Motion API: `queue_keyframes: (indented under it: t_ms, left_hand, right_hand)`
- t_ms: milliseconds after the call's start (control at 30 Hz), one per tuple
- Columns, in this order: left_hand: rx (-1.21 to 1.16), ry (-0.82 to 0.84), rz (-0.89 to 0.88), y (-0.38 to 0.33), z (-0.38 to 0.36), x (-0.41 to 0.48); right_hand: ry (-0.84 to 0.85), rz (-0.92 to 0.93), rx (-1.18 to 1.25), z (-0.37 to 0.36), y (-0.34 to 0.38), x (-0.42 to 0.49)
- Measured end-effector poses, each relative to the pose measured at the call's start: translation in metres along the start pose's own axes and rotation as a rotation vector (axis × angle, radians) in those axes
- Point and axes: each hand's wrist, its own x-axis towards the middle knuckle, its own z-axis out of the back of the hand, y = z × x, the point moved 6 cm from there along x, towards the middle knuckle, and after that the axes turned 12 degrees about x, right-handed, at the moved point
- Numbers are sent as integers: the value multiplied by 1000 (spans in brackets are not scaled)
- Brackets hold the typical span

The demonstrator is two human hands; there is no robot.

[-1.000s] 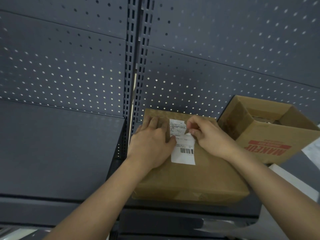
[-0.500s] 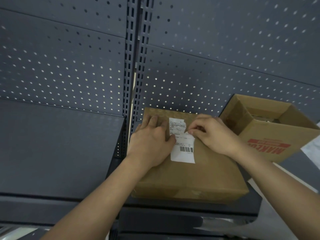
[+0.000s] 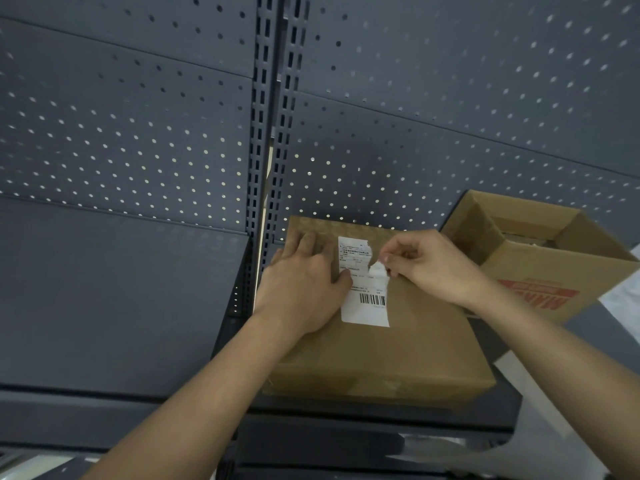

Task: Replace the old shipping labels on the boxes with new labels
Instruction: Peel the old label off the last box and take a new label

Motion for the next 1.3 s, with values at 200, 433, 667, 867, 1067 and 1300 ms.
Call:
queue_keyframes:
  t_ms: [200,433,667,867,1067,1300]
  left_hand:
    - [15,-10,-11,-1,-1,0]
    - [16,-14,-5,0,-1,0]
    - [53,-18,-10,0,-3,2]
    - [59,1,-15,0,-4,2]
    - [43,11,-20,0,-3,1]
    - [31,45,-34,-1,-3,1]
  right_hand:
    - [101,-1,-73,-3,1,-1]
    - [71,46,-237,-10,1,0]
    - [135,-34,-206,-7,12,-3]
    - [130,-74,-27,-5,26,-14]
    - [80,-103,118,0,32,-23]
    - [-23,-79,179,6,34,-34]
